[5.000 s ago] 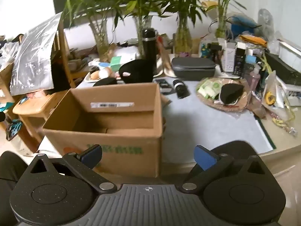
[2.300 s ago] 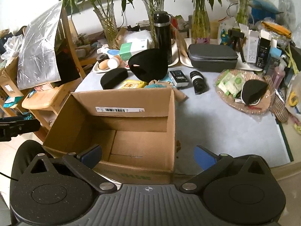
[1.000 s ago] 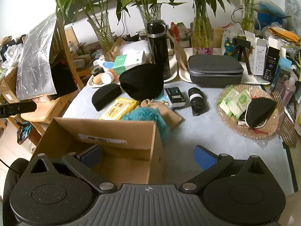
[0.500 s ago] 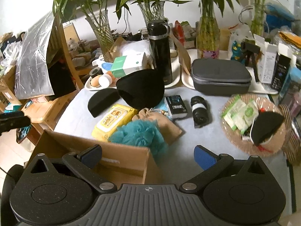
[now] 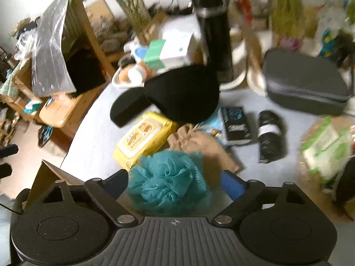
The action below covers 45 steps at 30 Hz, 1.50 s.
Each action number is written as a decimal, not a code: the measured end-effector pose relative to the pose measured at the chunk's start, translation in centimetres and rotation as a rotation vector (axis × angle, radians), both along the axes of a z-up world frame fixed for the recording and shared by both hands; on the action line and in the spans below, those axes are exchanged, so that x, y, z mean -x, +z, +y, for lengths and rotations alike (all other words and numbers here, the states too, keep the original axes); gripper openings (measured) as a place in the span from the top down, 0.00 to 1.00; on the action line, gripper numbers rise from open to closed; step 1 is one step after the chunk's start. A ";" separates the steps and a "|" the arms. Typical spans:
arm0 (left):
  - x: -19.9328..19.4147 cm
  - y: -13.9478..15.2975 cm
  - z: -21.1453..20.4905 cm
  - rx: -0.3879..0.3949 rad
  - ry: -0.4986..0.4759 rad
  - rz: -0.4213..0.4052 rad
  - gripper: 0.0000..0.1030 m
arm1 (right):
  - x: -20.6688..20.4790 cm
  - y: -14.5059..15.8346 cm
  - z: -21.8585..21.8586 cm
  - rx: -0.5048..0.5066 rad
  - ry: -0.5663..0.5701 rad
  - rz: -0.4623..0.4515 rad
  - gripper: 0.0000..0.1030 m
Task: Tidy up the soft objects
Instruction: 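Close the right gripper on the teal mesh loofah and lift it, then grasp the black half-round foam sponge with the left gripper while right holds the loofah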
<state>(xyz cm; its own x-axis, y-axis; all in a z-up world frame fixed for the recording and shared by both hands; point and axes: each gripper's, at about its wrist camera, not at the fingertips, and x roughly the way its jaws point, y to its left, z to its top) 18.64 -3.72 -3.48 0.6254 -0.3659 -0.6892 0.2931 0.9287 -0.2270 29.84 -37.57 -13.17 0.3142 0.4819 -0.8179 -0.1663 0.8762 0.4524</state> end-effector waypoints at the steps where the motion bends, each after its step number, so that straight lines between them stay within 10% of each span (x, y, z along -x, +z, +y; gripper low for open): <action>1: 0.0 -0.1 0.1 0.003 0.003 0.006 0.00 | -0.7 -0.7 0.2 -0.011 0.015 0.025 0.12; 10: -0.2 -0.4 0.5 0.002 0.007 0.018 0.00 | -4.1 -6.1 3.2 0.002 0.199 0.215 0.13; 15: -0.4 -0.3 0.7 0.007 0.018 0.017 0.00 | -3.8 -6.9 4.5 0.032 0.243 0.232 0.42; 23: -0.8 0.0 0.7 0.012 0.023 0.005 0.00 | -2.5 -3.6 2.8 0.064 0.144 0.070 0.75; 31: -0.9 0.6 0.3 -0.021 0.013 -0.038 0.00 | 0.5 0.8 0.3 0.074 0.006 -0.170 0.77; 45: -3.5 -0.1 0.1 -0.096 -0.008 -0.094 0.00 | 4.6 3.5 -1.2 0.135 -0.161 -0.316 0.78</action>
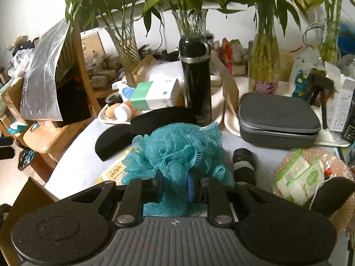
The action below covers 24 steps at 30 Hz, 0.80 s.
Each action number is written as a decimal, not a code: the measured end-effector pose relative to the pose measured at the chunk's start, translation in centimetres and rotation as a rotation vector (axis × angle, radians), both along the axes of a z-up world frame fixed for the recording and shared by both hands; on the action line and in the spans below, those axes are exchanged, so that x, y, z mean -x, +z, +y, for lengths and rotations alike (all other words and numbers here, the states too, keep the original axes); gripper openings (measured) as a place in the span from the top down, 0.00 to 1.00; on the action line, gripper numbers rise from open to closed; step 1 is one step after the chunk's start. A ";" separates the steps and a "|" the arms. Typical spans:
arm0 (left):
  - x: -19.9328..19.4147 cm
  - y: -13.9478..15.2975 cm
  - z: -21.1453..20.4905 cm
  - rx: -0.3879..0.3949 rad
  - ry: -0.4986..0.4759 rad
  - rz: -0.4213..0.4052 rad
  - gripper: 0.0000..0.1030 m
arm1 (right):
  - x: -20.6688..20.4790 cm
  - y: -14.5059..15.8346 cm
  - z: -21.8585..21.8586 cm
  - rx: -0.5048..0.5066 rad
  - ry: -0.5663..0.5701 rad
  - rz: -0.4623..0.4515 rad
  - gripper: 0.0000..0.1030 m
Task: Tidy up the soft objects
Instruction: 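Grasp the black half-round foam sponge with the left gripper while right holds the loofah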
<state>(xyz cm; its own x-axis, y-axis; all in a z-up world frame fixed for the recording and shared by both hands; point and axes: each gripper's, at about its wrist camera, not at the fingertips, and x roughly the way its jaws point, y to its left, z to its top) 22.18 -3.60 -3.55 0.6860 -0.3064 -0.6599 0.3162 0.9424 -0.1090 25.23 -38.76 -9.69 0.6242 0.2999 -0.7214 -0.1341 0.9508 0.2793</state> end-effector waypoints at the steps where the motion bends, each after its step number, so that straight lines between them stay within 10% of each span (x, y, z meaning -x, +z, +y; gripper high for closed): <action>1: -0.4 -0.2 0.0 -0.002 -0.004 0.001 0.00 | 0.3 0.2 0.0 0.001 -0.005 -0.006 0.78; 24: -13.9 -10.5 -2.7 -0.114 -0.117 0.081 0.00 | 2.0 -0.6 -1.2 -0.061 -0.133 -0.002 0.79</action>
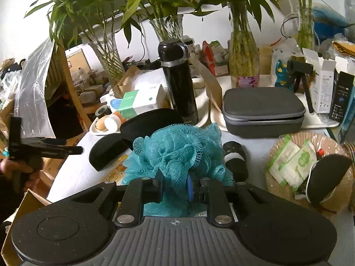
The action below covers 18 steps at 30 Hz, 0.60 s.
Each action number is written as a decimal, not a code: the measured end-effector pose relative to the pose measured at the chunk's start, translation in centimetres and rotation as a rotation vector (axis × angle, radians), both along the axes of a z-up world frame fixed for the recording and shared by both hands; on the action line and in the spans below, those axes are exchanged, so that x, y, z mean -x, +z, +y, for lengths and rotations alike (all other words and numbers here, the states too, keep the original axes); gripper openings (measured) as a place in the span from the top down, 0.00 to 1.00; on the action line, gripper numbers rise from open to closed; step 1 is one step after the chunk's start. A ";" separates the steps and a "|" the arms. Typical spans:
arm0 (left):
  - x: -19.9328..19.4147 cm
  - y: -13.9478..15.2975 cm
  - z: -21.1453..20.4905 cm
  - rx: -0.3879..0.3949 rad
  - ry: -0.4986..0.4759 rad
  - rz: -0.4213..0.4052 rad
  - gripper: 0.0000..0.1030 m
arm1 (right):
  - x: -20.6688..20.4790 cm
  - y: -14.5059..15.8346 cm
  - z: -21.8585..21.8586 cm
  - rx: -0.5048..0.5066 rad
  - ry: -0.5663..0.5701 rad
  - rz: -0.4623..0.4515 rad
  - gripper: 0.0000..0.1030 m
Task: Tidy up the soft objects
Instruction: 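Grasp the black half-round foam sponge with the left gripper while right holds the loofah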
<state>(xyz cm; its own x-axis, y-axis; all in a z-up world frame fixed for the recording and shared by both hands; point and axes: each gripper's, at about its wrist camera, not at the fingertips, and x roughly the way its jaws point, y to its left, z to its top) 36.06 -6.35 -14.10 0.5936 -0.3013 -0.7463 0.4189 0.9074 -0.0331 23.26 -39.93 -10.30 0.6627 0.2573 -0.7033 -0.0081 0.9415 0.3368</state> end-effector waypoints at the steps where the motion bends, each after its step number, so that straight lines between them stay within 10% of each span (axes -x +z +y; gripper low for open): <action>1: -0.6 -0.8 -0.4 -0.009 -0.003 0.008 0.00 | 0.1 0.0 0.0 -0.002 -0.001 -0.001 0.79; 9: -4.0 -5.4 -2.3 -0.054 -0.003 0.061 0.18 | 0.3 0.3 -0.4 -0.029 -0.026 -0.003 0.79; 11: -4.6 -6.2 -2.7 -0.067 -0.005 0.080 0.41 | 0.5 0.4 -0.6 -0.034 -0.041 -0.001 0.79; 18: -3.7 -4.7 -2.6 -0.083 0.026 0.056 0.44 | 2.0 1.7 -0.7 -0.048 -0.087 -0.018 0.79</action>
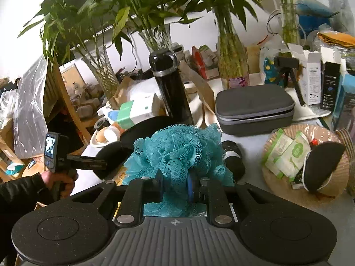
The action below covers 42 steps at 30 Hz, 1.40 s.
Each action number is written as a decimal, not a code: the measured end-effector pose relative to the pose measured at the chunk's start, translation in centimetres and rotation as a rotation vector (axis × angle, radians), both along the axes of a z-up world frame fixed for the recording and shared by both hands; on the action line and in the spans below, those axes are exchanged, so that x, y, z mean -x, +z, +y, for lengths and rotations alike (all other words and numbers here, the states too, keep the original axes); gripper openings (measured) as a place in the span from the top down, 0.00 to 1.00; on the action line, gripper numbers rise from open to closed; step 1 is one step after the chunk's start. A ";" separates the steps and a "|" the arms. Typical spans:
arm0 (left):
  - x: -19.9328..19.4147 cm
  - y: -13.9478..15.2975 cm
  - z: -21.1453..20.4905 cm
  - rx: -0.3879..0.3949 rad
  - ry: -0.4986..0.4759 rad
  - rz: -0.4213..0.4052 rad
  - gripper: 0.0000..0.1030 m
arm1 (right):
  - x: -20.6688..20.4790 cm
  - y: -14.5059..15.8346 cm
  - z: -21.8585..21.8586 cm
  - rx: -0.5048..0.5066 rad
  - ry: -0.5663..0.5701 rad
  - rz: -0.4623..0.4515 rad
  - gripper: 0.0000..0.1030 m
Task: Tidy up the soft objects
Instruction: 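Grasp the black half-round foam sponge with the left gripper while right holds the loofah, then lower the loofah into the box with right while left drops the foam sponge in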
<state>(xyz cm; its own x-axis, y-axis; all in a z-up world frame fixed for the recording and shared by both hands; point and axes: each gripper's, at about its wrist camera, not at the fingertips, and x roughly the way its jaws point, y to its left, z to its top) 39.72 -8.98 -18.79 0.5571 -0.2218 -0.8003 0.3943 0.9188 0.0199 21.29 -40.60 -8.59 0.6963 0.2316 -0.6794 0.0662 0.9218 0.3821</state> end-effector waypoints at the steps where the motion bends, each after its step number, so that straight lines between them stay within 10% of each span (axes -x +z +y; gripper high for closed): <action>1: 0.4 0.6 0.1 -0.003 0.001 -0.012 0.44 | 0.3 0.3 0.1 -0.004 -0.007 -0.004 0.79; 19: 5.6 7.9 1.8 0.042 0.093 -0.091 0.45 | 8.3 8.9 2.5 0.005 -0.019 -0.095 0.79; 42: 20.8 17.7 1.7 0.207 -0.021 -0.137 0.45 | 9.7 9.4 4.8 0.036 0.171 -0.105 0.79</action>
<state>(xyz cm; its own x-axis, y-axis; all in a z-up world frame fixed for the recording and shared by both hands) 18.94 -7.26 -1.07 0.6508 -0.3858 -0.6540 0.4200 0.9004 -0.1132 11.58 -35.77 0.84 0.7163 0.3297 -0.6151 -0.1311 0.9293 0.3454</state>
